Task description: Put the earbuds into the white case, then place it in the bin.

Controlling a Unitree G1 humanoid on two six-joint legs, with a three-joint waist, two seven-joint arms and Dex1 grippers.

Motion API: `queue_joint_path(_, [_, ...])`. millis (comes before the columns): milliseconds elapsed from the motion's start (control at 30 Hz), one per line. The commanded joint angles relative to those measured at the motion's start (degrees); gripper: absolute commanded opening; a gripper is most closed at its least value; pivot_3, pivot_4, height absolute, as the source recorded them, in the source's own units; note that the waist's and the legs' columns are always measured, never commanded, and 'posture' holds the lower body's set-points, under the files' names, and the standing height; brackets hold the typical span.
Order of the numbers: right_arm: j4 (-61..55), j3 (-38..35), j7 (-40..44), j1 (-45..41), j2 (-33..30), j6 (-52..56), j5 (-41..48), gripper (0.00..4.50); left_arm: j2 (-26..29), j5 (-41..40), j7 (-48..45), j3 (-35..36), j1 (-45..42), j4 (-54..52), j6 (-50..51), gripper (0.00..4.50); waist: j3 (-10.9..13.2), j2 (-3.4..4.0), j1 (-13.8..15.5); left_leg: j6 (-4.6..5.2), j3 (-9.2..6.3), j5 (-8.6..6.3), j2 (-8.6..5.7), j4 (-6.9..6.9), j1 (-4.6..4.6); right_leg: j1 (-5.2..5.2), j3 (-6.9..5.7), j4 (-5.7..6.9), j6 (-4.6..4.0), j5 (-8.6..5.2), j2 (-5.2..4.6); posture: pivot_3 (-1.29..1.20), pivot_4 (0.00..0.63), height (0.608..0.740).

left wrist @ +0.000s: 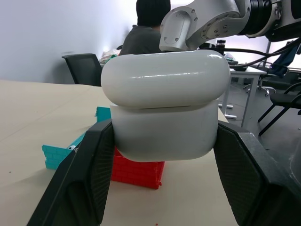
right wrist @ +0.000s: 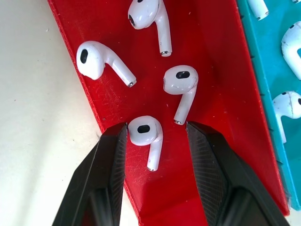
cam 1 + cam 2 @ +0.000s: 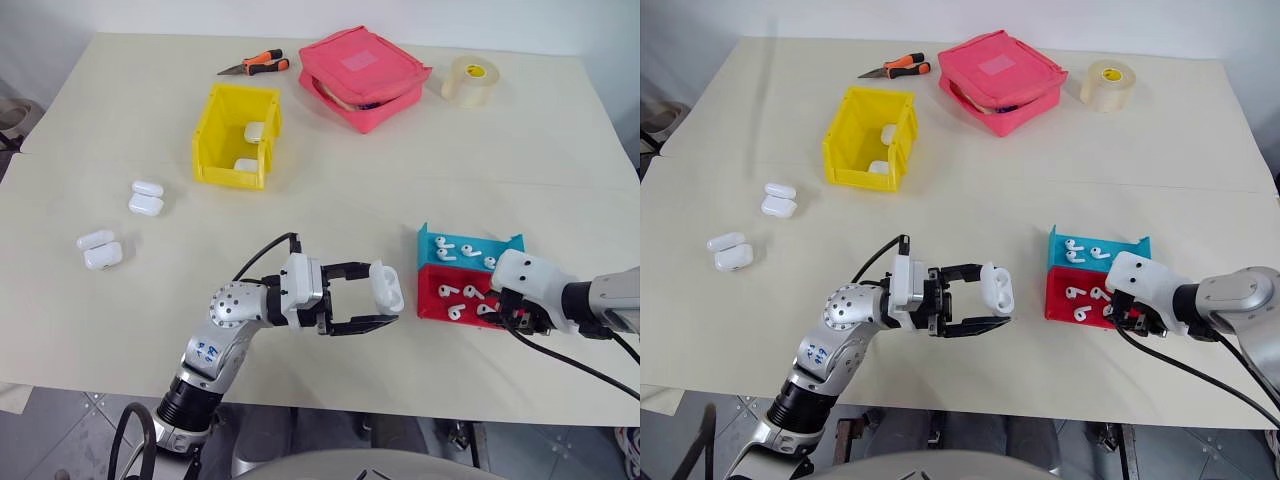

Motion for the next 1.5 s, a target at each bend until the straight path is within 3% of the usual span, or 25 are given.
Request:
queue_joint_path(33, [-0.3, 0.3, 0.3, -0.4, 0.2, 0.0, -0.6, 1.13, -0.2, -0.7, 0.1, 0.2, -0.7, -2.1, -0.5, 2.78, 0.0, 0.00, 0.0, 0.00, 0.00, 0.00, 0.00, 0.00, 0.00, 0.00, 0.00, 0.00, 0.00, 0.00, 0.00, 0.00, 0.150, 0.740])
queue_joint_path(100, [-0.2, 0.2, 0.2, -0.5, 0.4, 0.1, -0.7, 0.53, -0.2, -0.6, 0.2, 0.2, -0.7, -2.1, -0.5, 2.78, 0.0, 0.00, 0.0, 0.00, 0.00, 0.00, 0.00, 0.01, 0.01, 0.01, 0.00, 0.00, 0.00, 0.01, 0.00, 0.00, 0.150, 0.740])
queue_joint_path(333, [-0.9, -1.9, -0.4, -0.1, 0.4, 1.0, -0.1, 0.51, -0.3, -0.6, -0.1, 0.2, -1.4, -1.1, -0.7, 2.78, 0.0, 0.00, 0.0, 0.00, 0.00, 0.00, 0.01, 0.01, 0.01, 0.01, 0.00, 0.00, 0.00, 0.01, 0.01, 0.00, 0.150, 0.740])
queue_joint_path(533, [-3.7, -11.5, -0.7, 0.0, 2.6, 5.2, 4.6, 0.51, -0.6, -0.6, -1.1, 0.1, -3.1, 1.0, -1.2, 2.78, 0.0, 0.00, 0.0, 0.00, 0.00, 0.00, 0.00, 0.00, -0.01, 0.00, 0.00, 0.00, 0.00, 0.01, 0.00, 0.00, 0.150, 0.740])
queue_joint_path(800, [-11.4, -31.0, 1.1, 3.6, 12.9, 5.9, 16.4, 0.51, -1.6, -1.1, -5.1, 0.1, -6.8, 6.7, -2.8, 2.78, 0.0, 0.00, 0.2, 0.00, -0.01, 0.00, -0.02, 0.01, -0.05, 0.01, -0.05, -0.04, 0.04, 0.03, 0.00, 0.00, 0.150, 0.740])
queue_joint_path(967, [-16.7, -35.4, -3.3, -1.0, 23.5, 3.8, 30.7, 0.51, -2.9, -2.1, -8.3, 0.2, -9.0, 10.1, -3.4, 2.78, 0.0, 0.00, 0.0, 0.00, -0.02, 0.00, -0.01, 0.01, -0.03, 0.01, -0.05, 0.01, 0.04, 0.03, 0.02, 0.00, 0.150, 0.740])
queue_joint_path(1200, [-21.2, -32.5, -10.9, -1.8, 30.6, 0.5, 44.0, 0.51, -4.4, -4.0, -13.7, 0.9, -11.4, 14.3, -4.9, 2.78, 0.0, 0.08, 0.1, -0.01, -0.04, 0.01, -0.01, 0.03, -0.04, 0.02, -0.06, 0.01, 0.04, 0.03, 0.03, 0.00, 0.150, 0.740])
queue_joint_path(1500, [-20.5, -22.2, -10.4, 0.4, 34.2, -7.9, 41.0, 0.51, -6.0, -5.2, -17.0, 3.2, -14.3, 17.9, -6.8, 2.78, 0.0, 0.09, -0.1, 0.01, -0.03, 0.01, -0.03, 0.01, -0.03, 0.00, -0.05, 0.02, 0.04, 0.03, 0.04, 0.00, 0.150, 0.740])
